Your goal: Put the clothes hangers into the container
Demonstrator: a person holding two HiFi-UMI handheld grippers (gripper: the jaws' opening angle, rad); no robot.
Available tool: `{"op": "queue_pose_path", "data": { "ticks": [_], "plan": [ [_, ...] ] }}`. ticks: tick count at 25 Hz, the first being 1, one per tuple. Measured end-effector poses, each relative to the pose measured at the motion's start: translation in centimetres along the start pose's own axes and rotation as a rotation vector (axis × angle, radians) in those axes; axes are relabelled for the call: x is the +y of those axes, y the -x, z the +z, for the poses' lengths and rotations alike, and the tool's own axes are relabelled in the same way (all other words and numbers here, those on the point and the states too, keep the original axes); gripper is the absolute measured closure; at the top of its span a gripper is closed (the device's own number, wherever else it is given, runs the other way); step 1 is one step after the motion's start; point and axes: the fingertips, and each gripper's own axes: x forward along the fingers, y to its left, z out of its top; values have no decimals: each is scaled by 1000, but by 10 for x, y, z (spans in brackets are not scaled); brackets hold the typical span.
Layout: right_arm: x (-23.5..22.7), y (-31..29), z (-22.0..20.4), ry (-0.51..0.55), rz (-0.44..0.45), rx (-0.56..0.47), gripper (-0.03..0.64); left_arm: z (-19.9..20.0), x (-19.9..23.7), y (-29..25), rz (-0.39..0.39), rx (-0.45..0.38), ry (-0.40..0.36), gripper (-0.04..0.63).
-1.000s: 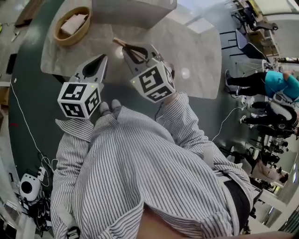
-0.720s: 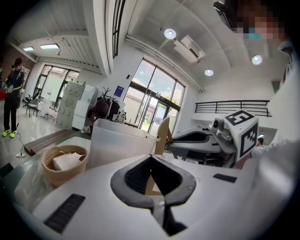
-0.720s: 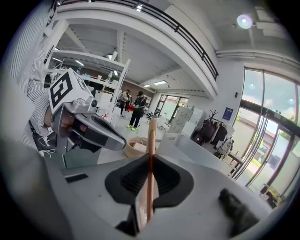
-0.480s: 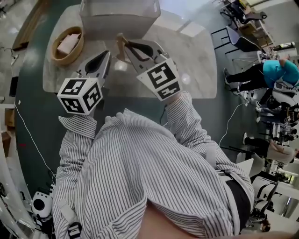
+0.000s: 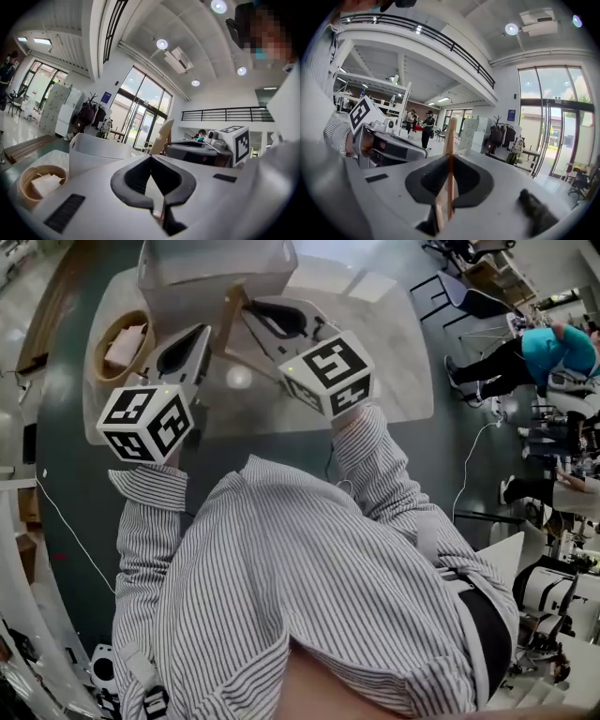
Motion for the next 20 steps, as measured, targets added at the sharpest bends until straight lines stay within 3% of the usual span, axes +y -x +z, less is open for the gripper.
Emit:
{"op": "queue_pose_path", "data": {
  "ticks": [14, 20],
  "plan": [
    [-14, 4, 9, -165, -25, -53, 583, 4, -2, -2, -56, -4, 13, 584],
    [-12, 7, 15, -183, -55, -61, 583, 9, -3, -3, -106, 26, -29, 584]
  ]
}}
